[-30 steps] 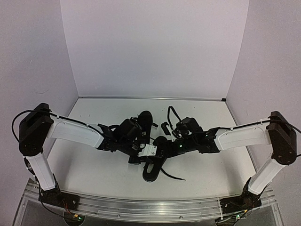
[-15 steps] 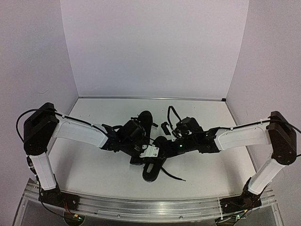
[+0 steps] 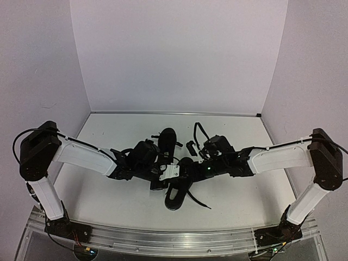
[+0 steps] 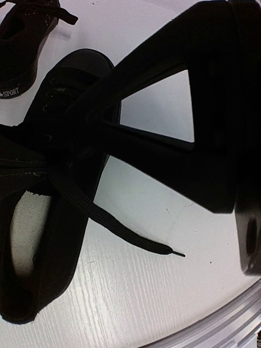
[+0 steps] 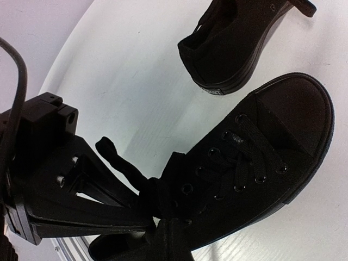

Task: Tie the shoes

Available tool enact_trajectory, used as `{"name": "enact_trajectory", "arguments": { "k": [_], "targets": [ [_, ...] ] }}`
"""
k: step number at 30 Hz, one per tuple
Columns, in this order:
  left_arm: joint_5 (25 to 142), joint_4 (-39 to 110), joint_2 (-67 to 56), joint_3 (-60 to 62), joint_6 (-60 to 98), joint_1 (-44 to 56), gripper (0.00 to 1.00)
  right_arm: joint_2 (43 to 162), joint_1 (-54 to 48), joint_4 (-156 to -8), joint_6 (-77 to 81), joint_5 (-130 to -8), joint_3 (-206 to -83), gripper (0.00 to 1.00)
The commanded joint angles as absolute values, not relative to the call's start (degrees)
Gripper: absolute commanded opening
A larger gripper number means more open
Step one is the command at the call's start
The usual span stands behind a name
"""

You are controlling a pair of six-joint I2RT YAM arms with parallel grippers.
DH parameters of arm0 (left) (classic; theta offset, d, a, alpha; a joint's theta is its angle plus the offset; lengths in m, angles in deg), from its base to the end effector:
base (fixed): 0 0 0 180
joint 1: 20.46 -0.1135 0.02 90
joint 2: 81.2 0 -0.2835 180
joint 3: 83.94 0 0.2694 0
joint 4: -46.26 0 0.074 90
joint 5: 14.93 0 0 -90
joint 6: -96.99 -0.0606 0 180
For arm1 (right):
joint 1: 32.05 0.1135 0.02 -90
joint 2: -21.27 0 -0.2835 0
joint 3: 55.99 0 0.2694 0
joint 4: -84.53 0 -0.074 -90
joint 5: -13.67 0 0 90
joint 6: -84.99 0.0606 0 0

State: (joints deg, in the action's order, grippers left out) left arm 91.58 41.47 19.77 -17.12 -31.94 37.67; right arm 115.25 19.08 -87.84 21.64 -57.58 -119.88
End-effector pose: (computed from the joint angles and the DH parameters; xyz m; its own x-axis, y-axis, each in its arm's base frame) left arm 0.1964 -0.3485 0.1576 0.3268 0.6154 -0.7173 0.9327 -0.0876 0.3498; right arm 0.2212 0.3055 0.1809 -0.7454 -0.2480 -0.6188 -0.6293 0.5678 0.5306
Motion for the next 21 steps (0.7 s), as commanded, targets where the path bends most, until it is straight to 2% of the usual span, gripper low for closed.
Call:
{"name": "enact_trajectory", "arguments": {
  "k": [1,21],
  "targets": [
    [91.6,47.7,17.8,-17.9,-28.1,37.5,0.0,115.2,18.9,-89.7,22.1,-58.2,-121.0,0.0],
    [90.0,56.6,22.2,-19.6,-20.2,37.1,0.0,113.0,18.9,-91.8,23.5,-58.7,-119.4,0.0]
  ]
}}
